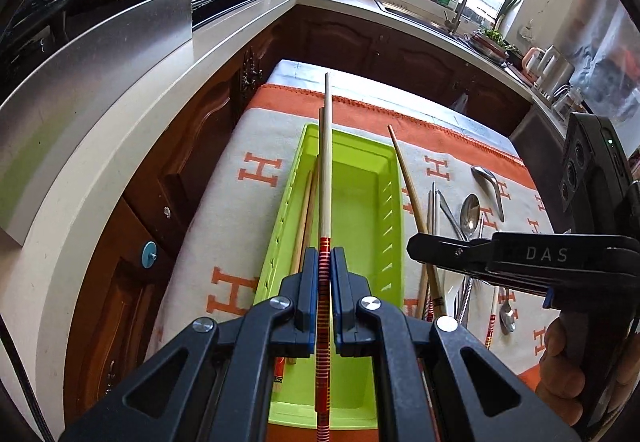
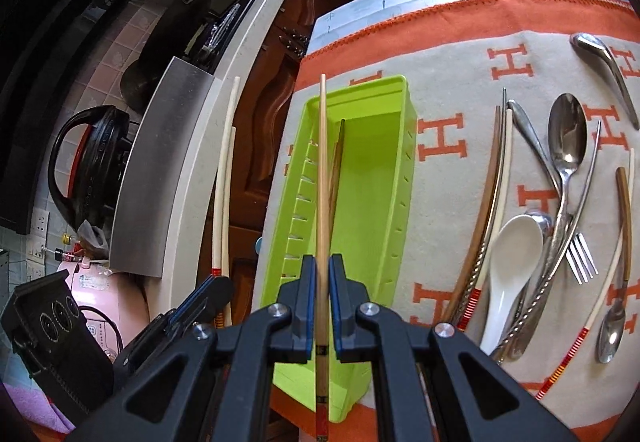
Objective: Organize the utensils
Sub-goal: 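Place both held chopsticks into the green tray and open both tools, then grasp a red-striped chopstick with the left tool while the right tool grasps a wooden chopstick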
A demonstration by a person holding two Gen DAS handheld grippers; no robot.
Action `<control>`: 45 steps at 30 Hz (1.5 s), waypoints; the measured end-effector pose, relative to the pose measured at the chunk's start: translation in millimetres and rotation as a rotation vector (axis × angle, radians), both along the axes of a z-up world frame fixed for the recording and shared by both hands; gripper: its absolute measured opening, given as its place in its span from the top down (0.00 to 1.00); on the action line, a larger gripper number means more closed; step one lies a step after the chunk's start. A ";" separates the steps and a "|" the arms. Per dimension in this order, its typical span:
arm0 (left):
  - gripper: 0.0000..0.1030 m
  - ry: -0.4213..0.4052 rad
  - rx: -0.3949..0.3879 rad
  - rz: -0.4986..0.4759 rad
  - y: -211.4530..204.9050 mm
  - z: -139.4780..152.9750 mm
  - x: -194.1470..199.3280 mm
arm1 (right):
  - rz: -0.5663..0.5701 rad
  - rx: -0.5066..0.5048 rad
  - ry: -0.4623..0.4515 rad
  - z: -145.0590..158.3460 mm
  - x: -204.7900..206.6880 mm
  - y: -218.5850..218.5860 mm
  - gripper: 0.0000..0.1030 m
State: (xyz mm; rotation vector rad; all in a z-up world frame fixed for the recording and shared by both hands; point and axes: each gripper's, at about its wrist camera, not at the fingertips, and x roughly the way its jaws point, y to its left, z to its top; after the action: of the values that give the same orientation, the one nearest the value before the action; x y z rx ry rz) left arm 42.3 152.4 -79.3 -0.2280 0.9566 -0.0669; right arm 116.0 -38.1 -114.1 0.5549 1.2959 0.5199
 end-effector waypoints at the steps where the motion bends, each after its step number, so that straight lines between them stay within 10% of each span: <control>1: 0.96 0.005 -0.004 0.000 0.0 -3.2 2.3 | -0.010 -0.004 0.010 -4.6 0.8 1.6 0.94; 19: 0.96 0.023 0.023 -0.018 -9.2 -28.0 29.2 | -0.047 -0.047 0.062 -31.2 12.2 10.2 0.91; 45: 0.30 0.002 0.057 -0.083 -43.4 -9.8 5.7 | 0.032 -0.211 -0.170 3.7 -21.0 -15.2 0.91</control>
State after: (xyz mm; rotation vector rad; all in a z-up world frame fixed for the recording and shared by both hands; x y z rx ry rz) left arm 48.0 109.0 -89.1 -0.1356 0.9683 -0.1152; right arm 95.0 -53.3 -110.4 0.3082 1.1811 0.4403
